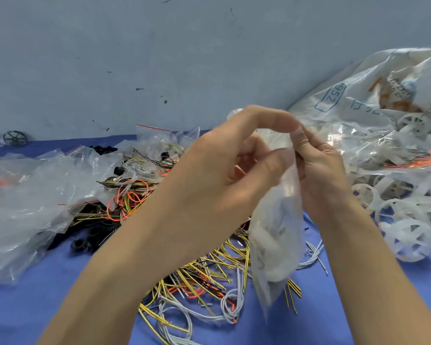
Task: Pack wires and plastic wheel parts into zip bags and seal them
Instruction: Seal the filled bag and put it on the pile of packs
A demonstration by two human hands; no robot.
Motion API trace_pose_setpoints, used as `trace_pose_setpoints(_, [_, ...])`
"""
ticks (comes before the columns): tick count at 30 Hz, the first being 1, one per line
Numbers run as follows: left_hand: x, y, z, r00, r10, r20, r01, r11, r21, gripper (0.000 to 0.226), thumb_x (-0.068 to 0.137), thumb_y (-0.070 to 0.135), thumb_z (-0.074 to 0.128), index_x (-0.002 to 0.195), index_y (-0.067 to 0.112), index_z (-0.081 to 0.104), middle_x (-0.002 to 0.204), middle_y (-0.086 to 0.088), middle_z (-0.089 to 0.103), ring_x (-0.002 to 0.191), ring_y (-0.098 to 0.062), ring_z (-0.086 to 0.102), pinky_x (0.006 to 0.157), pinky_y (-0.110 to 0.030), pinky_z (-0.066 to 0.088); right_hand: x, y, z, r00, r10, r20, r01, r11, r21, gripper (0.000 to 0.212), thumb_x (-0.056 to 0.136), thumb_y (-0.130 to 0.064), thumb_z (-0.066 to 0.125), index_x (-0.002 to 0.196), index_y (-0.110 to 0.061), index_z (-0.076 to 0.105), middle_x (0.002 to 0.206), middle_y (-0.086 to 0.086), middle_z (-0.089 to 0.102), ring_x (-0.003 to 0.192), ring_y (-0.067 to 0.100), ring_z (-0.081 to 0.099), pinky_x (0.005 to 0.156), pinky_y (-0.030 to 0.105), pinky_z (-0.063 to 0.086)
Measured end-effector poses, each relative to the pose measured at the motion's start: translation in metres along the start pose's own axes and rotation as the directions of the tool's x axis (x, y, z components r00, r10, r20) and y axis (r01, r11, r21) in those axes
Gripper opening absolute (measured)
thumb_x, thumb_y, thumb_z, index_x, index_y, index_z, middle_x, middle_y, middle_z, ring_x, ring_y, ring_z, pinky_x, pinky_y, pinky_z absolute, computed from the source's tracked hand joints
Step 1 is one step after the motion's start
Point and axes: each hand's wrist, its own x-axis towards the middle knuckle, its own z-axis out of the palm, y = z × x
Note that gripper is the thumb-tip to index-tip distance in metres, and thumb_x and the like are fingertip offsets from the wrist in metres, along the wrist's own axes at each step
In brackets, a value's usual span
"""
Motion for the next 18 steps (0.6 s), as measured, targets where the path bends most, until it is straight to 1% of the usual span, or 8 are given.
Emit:
trace_pose_setpoints(2, [0.001,-0.007,-0.010,0.999,-0.040,-0.011,0.040,0.998,0.048,0.021,0.094,0.032,0.054,0.115,0.030,0.057,0.072,-0.012,0.057,0.065,-0.035,0.055,0.058,-0.038,0.051,0.001,0.002,-0.001,1.000,0.005,-0.020,-0.005,1.000,0.006,0.023,0.094,-0.016,0.061,0.114,-0.006,0.068,0.101,0.008,0.069,0.089,0.020,0.062,0.091,0.038,0.053])
trace_pose_setpoints(3, [0.000,-0.013,-0.018,0.997,-0.070,-0.023,0.072,0.993,0.096,0.020,0.094,0.036,0.053,0.113,0.031,0.057,0.071,-0.015,0.056,0.061,-0.031,0.052,0.051,-0.031,0.045,0.000,0.002,0.000,0.999,0.002,-0.037,-0.002,1.000,0.004,0.018,0.091,-0.017,0.064,0.106,-0.009,0.071,0.103,0.009,0.067,0.089,0.020,0.060,0.091,0.037,0.053])
trace_pose_setpoints(6, [-0.003,-0.030,-0.041,0.976,-0.197,-0.091,0.214,0.945,0.246,0.019,0.095,0.048,0.051,0.106,0.035,0.060,0.071,-0.008,0.063,0.057,-0.025,0.052,0.052,-0.035,0.042,-0.004,0.004,0.003,0.999,-0.031,-0.027,0.029,0.998,-0.054,0.020,0.077,-0.023,0.071,0.095,-0.016,0.075,0.081,-0.003,0.065,0.065,0.009,0.056,0.067,0.022,0.056])
trace_pose_setpoints(9, [-0.006,-0.043,-0.051,0.950,-0.268,-0.160,0.310,0.865,0.395,0.022,0.094,0.049,0.048,0.103,0.035,0.062,0.083,0.005,0.071,0.070,-0.013,0.064,0.066,-0.036,0.053,-0.010,0.009,0.004,0.997,-0.077,0.004,0.077,0.983,-0.167,0.015,0.080,-0.023,0.071,0.093,-0.018,0.076,0.071,-0.008,0.063,0.058,0.007,0.054,0.062,0.021,0.055])
trace_pose_setpoints(11, [-0.006,-0.044,-0.051,0.948,-0.248,-0.199,0.314,0.826,0.468,0.023,0.093,0.049,0.047,0.105,0.036,0.063,0.089,0.013,0.068,0.081,0.001,0.062,0.065,-0.015,0.049,-0.013,0.010,0.007,0.994,-0.105,0.002,0.103,0.968,-0.227,0.010,0.088,-0.016,0.069,0.095,-0.019,0.076,0.069,-0.009,0.064,0.057,0.006,0.054,0.062,0.021,0.053])
trace_pose_setpoints(13, [-0.003,-0.040,-0.046,0.956,-0.184,-0.229,0.278,0.817,0.505,0.027,0.094,0.051,0.046,0.111,0.037,0.062,0.100,0.021,0.064,0.092,0.012,0.056,0.072,-0.007,0.042,-0.016,0.008,0.011,0.990,-0.143,0.012,0.141,0.945,-0.296,0.012,0.091,-0.012,0.068,0.098,-0.018,0.076,0.071,-0.010,0.066,0.058,0.006,0.054,0.062,0.019,0.052])
trace_pose_setpoints(15, [0.000,-0.034,-0.038,0.962,-0.112,-0.249,0.234,0.807,0.543,0.033,0.095,0.052,0.044,0.118,0.037,0.060,0.110,0.023,0.060,0.097,0.010,0.054,0.081,-0.008,0.038,-0.019,0.007,0.017,0.982,-0.181,0.057,0.189,0.918,-0.347,0.014,0.091,-0.010,0.068,0.099,-0.018,0.076,0.074,-0.010,0.069,0.061,0.005,0.056,0.062,0.019,0.052])
trace_pose_setpoints(18, [0.003,-0.030,-0.025,0.970,-0.102,-0.221,0.216,0.782,0.585,0.038,0.096,0.050,0.041,0.123,0.031,0.060,0.116,0.016,0.062,0.105,0.000,0.055,0.085,-0.021,0.043,-0.027,0.006,0.026,0.966,-0.207,0.155,0.252,0.883,-0.397,0.016,0.091,-0.012,0.070,0.095,-0.025,0.078,0.077,-0.010,0.071,0.065,0.006,0.059,0.063,0.019,0.052])
